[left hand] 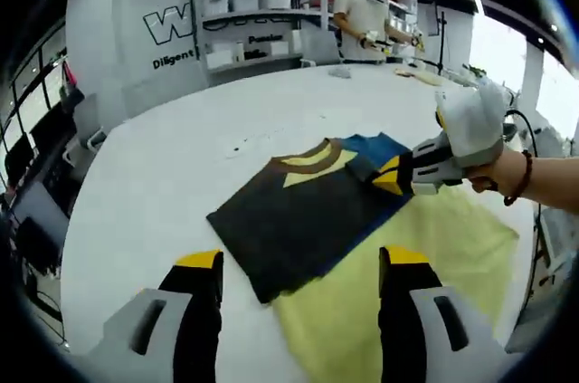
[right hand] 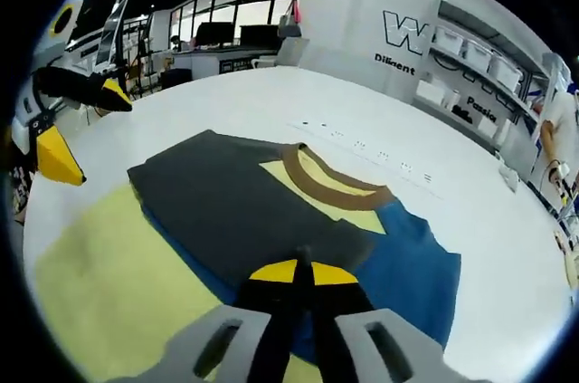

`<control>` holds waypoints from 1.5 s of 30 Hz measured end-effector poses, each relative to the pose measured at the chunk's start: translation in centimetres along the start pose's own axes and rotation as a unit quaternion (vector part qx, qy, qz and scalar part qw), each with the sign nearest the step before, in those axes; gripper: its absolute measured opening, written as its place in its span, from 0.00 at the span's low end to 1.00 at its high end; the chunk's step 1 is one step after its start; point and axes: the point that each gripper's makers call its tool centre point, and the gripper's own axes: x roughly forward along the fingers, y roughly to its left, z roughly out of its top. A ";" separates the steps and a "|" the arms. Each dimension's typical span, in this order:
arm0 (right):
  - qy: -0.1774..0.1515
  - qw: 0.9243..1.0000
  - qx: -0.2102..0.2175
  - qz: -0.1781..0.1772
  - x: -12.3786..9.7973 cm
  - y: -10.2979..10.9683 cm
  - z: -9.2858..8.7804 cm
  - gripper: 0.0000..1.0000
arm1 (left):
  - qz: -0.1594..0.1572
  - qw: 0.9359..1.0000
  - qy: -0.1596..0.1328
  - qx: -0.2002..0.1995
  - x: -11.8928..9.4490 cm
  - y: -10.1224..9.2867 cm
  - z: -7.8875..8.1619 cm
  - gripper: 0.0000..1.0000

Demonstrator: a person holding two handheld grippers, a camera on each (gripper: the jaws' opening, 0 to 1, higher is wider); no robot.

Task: Fold the garment on the visible template until the final outline fits inside the template.

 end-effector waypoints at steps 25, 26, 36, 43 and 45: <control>-0.017 0.936 0.323 -0.137 -4.2 -3.5 -4.8 0.00 | 0.022 0.999 0.040 0.018 1.3 2.5 -3.7 0.31; -0.012 0.937 0.320 -0.141 -4.3 -3.6 -5.0 0.01 | 0.020 0.999 0.041 0.019 1.4 2.4 -3.8 0.31; 0.003 0.924 0.321 -0.207 -6.3 -5.9 -6.6 0.08 | 0.016 0.998 0.048 0.032 2.0 2.5 -3.5 0.25; -0.012 0.933 0.305 -0.191 -6.5 -5.7 -5.5 0.12 | 0.012 0.999 0.045 0.027 2.0 2.5 -3.4 0.27; -0.025 0.943 0.289 -0.165 -6.1 -4.9 -4.2 0.19 | 0.013 0.999 0.046 0.021 2.0 2.6 -3.5 0.28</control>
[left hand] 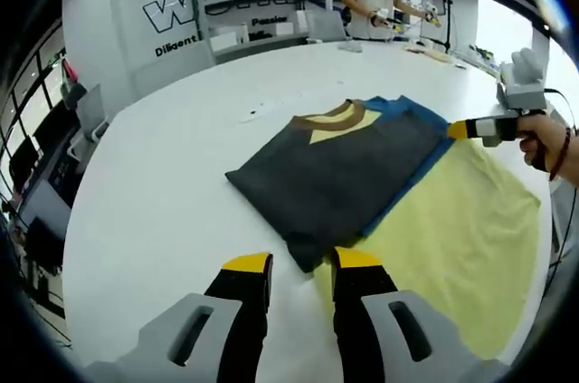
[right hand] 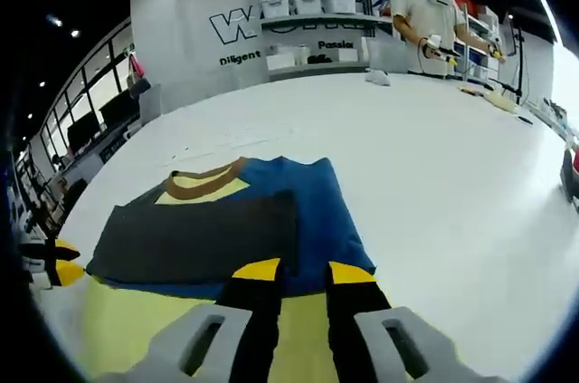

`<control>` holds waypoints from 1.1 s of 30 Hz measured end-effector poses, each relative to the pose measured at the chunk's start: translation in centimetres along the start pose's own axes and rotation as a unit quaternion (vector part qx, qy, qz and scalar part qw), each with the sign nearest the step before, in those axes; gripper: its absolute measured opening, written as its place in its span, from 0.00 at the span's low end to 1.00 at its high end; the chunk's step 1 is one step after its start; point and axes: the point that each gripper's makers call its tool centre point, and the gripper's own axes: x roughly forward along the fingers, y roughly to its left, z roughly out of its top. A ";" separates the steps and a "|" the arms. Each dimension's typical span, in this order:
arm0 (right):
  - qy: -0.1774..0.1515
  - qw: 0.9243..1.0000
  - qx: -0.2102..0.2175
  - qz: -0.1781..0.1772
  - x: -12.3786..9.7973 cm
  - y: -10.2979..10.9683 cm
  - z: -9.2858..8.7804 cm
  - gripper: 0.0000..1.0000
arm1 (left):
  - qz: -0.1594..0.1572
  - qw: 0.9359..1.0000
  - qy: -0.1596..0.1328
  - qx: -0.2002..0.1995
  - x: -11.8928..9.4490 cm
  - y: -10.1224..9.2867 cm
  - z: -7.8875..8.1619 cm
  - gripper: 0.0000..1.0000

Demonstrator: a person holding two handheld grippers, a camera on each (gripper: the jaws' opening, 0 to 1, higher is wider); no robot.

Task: Fold the garment on the visible template until the final outline fits inside the template.

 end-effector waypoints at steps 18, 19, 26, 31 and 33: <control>-0.009 0.978 -0.115 0.176 1.4 12.2 3.1 0.47 | -0.014 0.998 -0.007 -0.053 0.3 0.1 -0.1 0.29; -0.009 0.975 -0.120 0.187 1.4 12.9 3.2 0.48 | -0.017 0.998 -0.006 -0.057 0.3 0.0 -0.1 0.29; 0.000 0.958 -0.153 0.242 2.4 17.7 4.0 0.52 | -0.027 0.997 -0.002 -0.074 0.8 -0.3 -0.6 0.31; 0.006 0.940 -0.187 0.287 2.9 21.1 3.9 0.53 | -0.032 0.995 -0.004 -0.092 1.1 -0.5 -0.7 0.30; 0.012 0.932 -0.204 0.299 3.3 22.3 3.7 0.52 | -0.030 0.995 -0.007 -0.096 1.3 -0.4 -0.7 0.30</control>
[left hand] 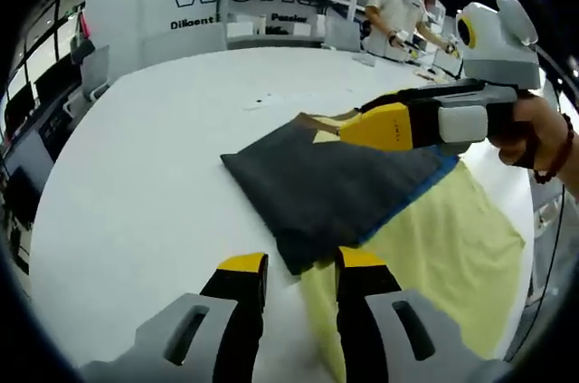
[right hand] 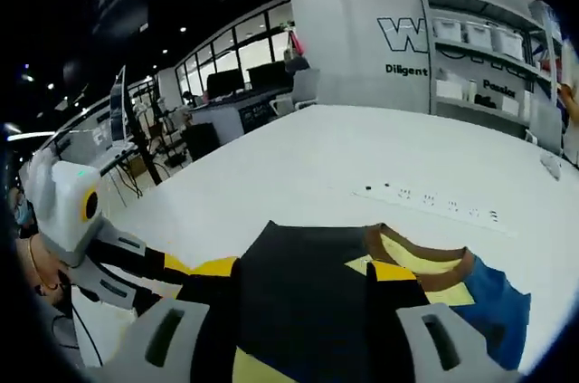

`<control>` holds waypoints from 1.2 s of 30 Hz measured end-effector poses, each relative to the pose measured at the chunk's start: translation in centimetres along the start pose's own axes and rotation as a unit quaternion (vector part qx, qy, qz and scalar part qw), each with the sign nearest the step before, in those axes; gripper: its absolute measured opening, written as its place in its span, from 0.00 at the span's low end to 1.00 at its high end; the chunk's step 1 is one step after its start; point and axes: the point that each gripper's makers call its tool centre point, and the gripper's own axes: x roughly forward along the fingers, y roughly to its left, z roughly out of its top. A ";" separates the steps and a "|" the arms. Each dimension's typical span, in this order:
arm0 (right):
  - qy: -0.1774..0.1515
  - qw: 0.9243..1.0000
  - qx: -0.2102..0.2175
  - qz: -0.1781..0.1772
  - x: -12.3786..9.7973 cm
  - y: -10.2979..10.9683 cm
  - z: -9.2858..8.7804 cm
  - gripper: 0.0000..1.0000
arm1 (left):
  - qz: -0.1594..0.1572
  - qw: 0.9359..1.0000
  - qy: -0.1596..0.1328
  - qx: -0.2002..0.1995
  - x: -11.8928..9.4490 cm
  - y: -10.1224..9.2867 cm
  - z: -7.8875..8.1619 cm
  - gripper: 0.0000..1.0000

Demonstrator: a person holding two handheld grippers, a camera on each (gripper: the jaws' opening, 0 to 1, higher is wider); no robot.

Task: Fold the garment on the visible template until the final outline fits inside the template.

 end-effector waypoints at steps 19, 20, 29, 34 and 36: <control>0.033 0.997 -0.034 0.061 7.2 3.1 0.1 0.42 | -0.021 0.998 -0.003 -0.060 1.5 0.7 -0.3 0.19; 0.035 0.997 -0.036 0.066 7.5 3.3 0.0 0.42 | -0.021 0.998 -0.003 -0.061 1.5 0.7 -0.3 0.19; 0.055 0.992 -0.086 0.078 9.7 4.0 -0.6 0.33 | -0.025 0.998 -0.002 -0.051 1.5 -0.2 -0.6 0.10; 0.063 0.991 -0.094 0.076 10.3 3.9 -0.8 0.18 | -0.019 0.998 -0.004 -0.054 1.3 -0.1 -0.6 0.06; 0.066 0.990 -0.101 0.076 10.9 3.7 -1.1 0.14 | -0.017 0.998 -0.006 -0.053 1.2 -0.2 -0.7 0.04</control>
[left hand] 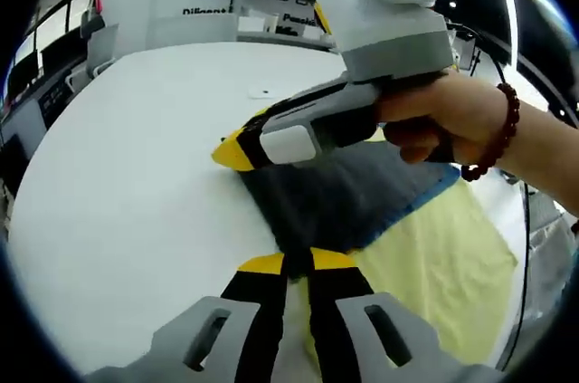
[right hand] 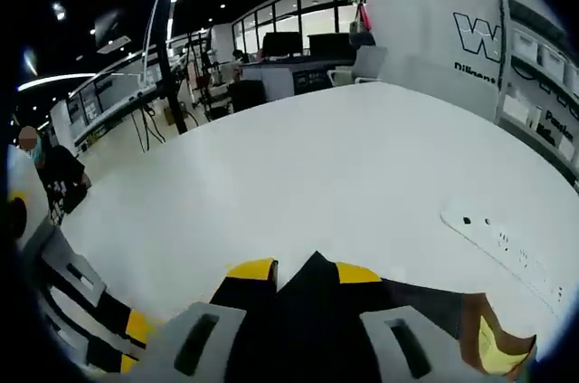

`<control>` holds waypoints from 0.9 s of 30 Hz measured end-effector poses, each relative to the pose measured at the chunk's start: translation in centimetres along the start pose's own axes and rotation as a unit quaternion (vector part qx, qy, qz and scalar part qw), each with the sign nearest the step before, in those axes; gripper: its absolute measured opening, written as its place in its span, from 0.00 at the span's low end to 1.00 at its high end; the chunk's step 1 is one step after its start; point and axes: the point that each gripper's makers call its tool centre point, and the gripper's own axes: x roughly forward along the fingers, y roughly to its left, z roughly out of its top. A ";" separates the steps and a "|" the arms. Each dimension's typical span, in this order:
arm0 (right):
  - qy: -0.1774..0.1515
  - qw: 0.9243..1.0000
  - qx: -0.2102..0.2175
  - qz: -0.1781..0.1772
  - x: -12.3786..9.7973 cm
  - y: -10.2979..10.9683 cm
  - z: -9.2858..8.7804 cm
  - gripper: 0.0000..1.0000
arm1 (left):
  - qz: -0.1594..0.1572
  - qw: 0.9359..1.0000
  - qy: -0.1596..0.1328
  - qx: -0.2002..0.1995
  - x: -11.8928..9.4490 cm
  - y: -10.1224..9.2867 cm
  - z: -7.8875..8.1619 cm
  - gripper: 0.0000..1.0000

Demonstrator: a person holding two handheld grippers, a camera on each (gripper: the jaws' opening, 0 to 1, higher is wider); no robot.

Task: Fold the garment on the visible template until the final outline fits inside the template.

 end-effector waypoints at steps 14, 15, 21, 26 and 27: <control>0.011 1.000 0.007 -0.020 1.5 -1.9 0.3 0.00 | 0.011 1.000 -0.002 0.025 -0.3 0.1 -0.1 0.01; 0.011 1.000 0.008 -0.019 1.5 -2.0 0.4 0.00 | 0.014 0.999 0.000 0.030 -0.3 0.1 -0.1 0.01; 0.007 0.999 0.018 -0.026 1.2 -2.0 0.5 0.00 | 0.029 0.999 0.012 0.036 -0.5 0.8 -0.2 0.01; 0.008 0.999 0.016 -0.030 0.9 -1.9 0.7 0.00 | 0.038 0.999 0.018 0.029 -0.7 1.5 -0.4 0.01; 0.007 0.999 0.016 -0.029 1.0 -1.8 0.8 0.00 | 0.040 0.999 0.020 0.030 -0.8 1.8 -0.5 0.01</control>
